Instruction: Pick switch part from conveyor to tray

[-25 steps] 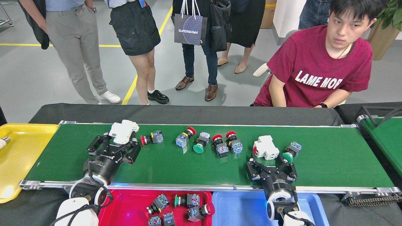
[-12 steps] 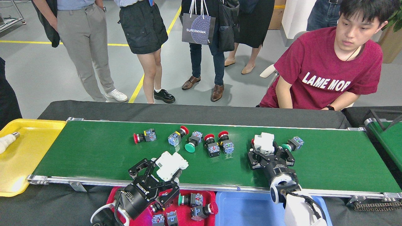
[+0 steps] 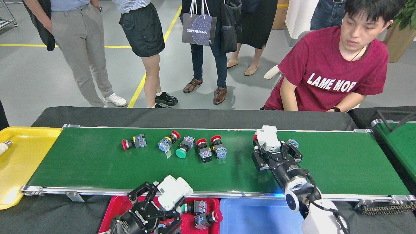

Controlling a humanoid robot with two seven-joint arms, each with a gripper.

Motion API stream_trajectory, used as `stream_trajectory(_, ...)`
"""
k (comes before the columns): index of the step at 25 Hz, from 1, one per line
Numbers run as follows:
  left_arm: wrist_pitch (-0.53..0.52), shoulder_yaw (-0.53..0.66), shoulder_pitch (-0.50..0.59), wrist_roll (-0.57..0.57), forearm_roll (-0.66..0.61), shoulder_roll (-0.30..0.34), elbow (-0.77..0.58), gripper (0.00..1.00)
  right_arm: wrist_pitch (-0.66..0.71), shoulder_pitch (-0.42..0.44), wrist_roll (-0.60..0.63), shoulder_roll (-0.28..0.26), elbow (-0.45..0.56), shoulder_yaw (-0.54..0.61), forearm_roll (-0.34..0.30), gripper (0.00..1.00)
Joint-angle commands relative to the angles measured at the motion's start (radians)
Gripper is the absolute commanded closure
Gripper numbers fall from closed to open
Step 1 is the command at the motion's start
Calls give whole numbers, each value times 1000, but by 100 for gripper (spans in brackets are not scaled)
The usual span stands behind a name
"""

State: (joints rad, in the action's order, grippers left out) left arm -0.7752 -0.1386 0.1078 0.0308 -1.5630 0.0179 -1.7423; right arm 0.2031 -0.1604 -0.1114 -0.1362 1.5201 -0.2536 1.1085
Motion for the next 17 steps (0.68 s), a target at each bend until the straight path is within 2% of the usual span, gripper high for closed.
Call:
stream_trajectory(1, -10, -41, -4, -5, -9, -6, -17, 93, 119, 51, -24, -39, 92, 20, -27, 92)
stream_trajectory(3, 5, -110, -2, 3, -43, -18, -14, 93, 199, 148, -22, -74, 167, 57, -47, 92)
stream_trajectory(5, 33, -168, -2, 24, -72, -35, -13, 92, 288, 219, -22, -83, 203, 109, -52, 92)
stream_trajectory(10, 97, -271, 4, 73, -84, -47, -6, 89, 509, 371, -17, -80, 218, 284, -55, 92)
stream_trajectory(12, 135, -318, 12, 80, -98, -47, -5, 82, 582, 416, -16, -77, 215, 368, -56, 91)
stream_trajectory(13, 149, -334, 15, 80, -107, -49, -5, 73, 582, 432, -16, -77, 210, 395, -59, 91)
stream_trajectory(14, 174, -354, 15, 83, -121, -50, -2, 57, 582, 449, -16, -77, 204, 421, -69, 91)
stream_trajectory(15, 215, -380, 16, 86, -137, -50, 0, 31, 582, 463, -16, -75, 200, 444, -72, 91)
stream_trajectory(16, 255, -394, 18, 86, -144, -52, 1, 10, 582, 470, -16, -75, 200, 455, -72, 91)
stream_trajectory(17, 310, -412, 18, 86, -150, -55, 3, 0, 582, 475, -16, -75, 200, 464, -76, 91)
